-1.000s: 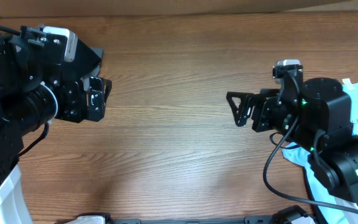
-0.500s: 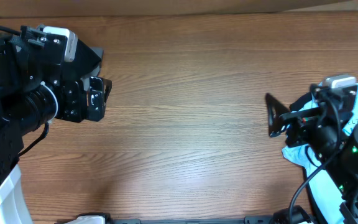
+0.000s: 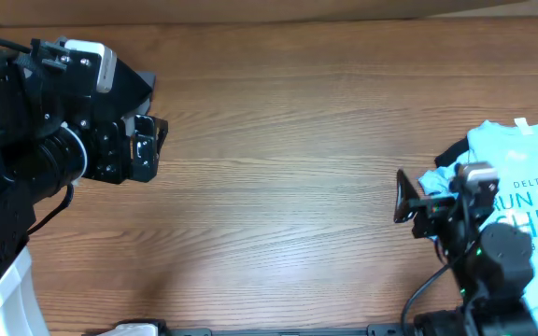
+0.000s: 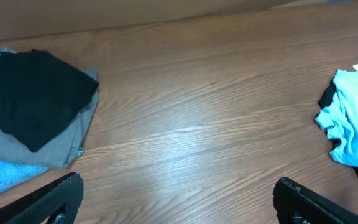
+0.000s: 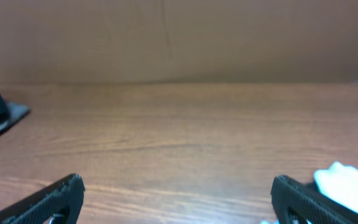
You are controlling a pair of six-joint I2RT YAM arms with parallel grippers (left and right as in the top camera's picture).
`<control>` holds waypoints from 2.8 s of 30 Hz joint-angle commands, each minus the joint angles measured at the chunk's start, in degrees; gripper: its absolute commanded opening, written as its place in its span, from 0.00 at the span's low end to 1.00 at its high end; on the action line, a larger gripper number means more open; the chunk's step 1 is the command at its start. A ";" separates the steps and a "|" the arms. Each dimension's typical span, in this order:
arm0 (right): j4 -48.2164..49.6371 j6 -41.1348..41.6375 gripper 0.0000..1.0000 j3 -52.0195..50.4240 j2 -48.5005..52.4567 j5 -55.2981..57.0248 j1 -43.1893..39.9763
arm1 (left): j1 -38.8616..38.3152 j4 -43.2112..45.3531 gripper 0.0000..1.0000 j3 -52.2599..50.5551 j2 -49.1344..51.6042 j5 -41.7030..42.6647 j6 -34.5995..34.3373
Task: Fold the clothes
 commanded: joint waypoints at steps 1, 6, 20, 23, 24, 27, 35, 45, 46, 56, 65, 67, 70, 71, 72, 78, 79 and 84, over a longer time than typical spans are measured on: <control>3.72 -0.31 1.00 -7.21 -6.45 -1.57 -0.28 | -0.37 -0.11 1.00 -0.09 -0.17 -0.24 -0.94; 5.11 -0.33 1.00 -14.32 -15.21 -1.55 -0.28 | -0.37 -0.11 1.00 -0.09 -0.17 -0.24 -0.92; 12.72 -0.11 1.00 -27.56 -23.82 -2.67 -0.44 | -0.37 -0.11 1.00 -0.09 -0.17 -0.24 -0.92; 12.94 -0.13 1.00 -27.69 -23.82 -2.38 -0.44 | -0.37 -0.11 1.00 -0.09 -0.17 -0.24 -0.92; 14.12 -0.13 1.00 -27.82 -23.82 -2.43 -0.44 | -0.37 -0.11 1.00 -0.09 -0.17 -0.24 -0.92; 24.48 -0.13 1.00 -29.16 -23.82 -3.52 -0.44 | -0.37 -0.11 1.00 -0.09 -0.17 -0.24 -0.94; 21.49 -0.11 1.00 -31.23 -23.82 -3.52 -0.44 | -0.37 -0.11 1.00 -0.09 -0.17 -0.24 -0.92; 21.31 -0.13 1.00 -31.21 -23.82 -3.50 -0.44 | -0.37 -0.11 1.00 -0.09 -0.17 -0.24 -0.94; 21.31 -0.13 1.00 -31.21 -23.82 -3.50 -0.44 | -0.37 -0.11 1.00 -0.09 -0.17 -0.24 -0.94; 21.31 -0.13 1.00 -31.21 -23.82 -3.50 -0.44 | -0.37 -0.11 1.00 -0.09 -0.17 -0.24 -0.92; 21.31 -0.11 1.00 -31.21 -23.82 -3.50 -0.44 | -0.37 -0.11 1.00 -0.09 -0.17 -0.24 -0.94; 21.31 -0.13 1.00 -31.21 -23.82 -3.50 -0.44 | -0.37 -0.11 1.00 -0.09 -0.17 -0.24 -0.92; 21.31 -0.11 1.00 -31.21 -23.82 -3.50 -0.44 | -0.37 -0.11 1.00 -0.09 -0.17 -0.26 -0.92; 21.31 -0.13 1.00 -31.21 -23.82 -3.50 -0.44 | -0.39 -0.11 1.00 -0.09 -0.17 -0.24 -0.92; 21.31 -0.13 1.00 -31.21 -23.82 -3.50 -0.44 | -0.39 -0.11 1.00 -0.09 -0.17 -0.24 -0.94; 21.31 -0.13 1.00 -31.21 -23.82 -3.50 -0.44 | -0.39 5.18 1.00 -0.35 -0.70 -0.68 -0.48; 21.31 -0.13 1.00 -31.21 -23.82 -3.50 -0.44 | -0.39 7.74 1.00 -0.85 -0.96 -0.68 -0.50; 21.31 -0.13 1.00 -31.21 -23.82 -3.50 -0.44 | -0.39 22.67 1.00 -8.76 -4.26 0.39 -0.52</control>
